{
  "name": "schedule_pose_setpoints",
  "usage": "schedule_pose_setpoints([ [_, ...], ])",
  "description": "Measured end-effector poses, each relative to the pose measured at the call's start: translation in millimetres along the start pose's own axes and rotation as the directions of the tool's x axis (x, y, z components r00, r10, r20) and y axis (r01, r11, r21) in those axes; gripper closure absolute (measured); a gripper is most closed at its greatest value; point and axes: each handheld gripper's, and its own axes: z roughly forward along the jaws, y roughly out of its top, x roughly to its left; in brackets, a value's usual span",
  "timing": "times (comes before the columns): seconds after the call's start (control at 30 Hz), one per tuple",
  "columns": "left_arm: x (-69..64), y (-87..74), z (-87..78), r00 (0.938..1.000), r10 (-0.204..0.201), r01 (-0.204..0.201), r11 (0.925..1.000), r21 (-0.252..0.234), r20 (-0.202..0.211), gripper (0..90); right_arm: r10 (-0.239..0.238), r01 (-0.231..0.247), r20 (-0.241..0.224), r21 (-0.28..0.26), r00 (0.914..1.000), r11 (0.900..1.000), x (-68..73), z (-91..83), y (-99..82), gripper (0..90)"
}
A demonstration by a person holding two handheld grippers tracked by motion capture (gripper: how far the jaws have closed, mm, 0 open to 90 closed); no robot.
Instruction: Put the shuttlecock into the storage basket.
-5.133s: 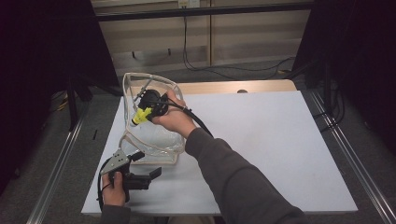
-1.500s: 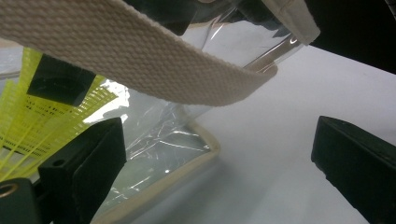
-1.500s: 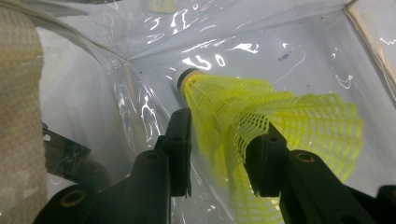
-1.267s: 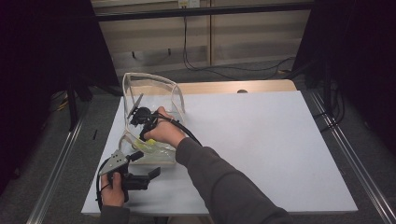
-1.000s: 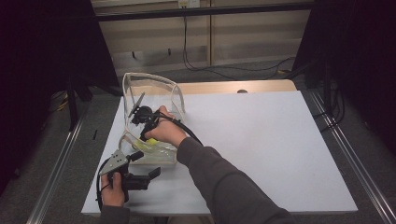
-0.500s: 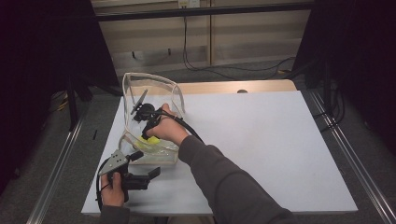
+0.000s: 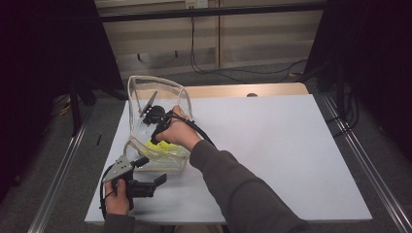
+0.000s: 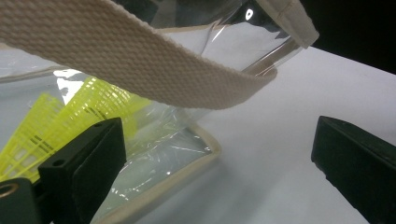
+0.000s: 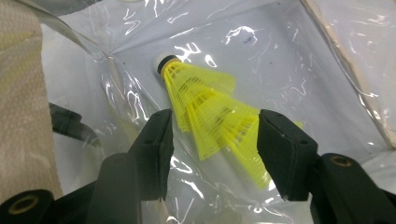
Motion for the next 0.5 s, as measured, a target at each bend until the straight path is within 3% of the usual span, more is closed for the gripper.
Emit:
schedule_pose_setpoints([
  [0.5, -1.2, 0.6, 1.5, 0.9999, 0.009, -0.009, 0.9999, 0.007, 0.007, 3.0, 0.0, -0.002, -0.026, -0.082, 0.9997, 0.9967, 0.0, -25.3, -11.2, 33.9],
])
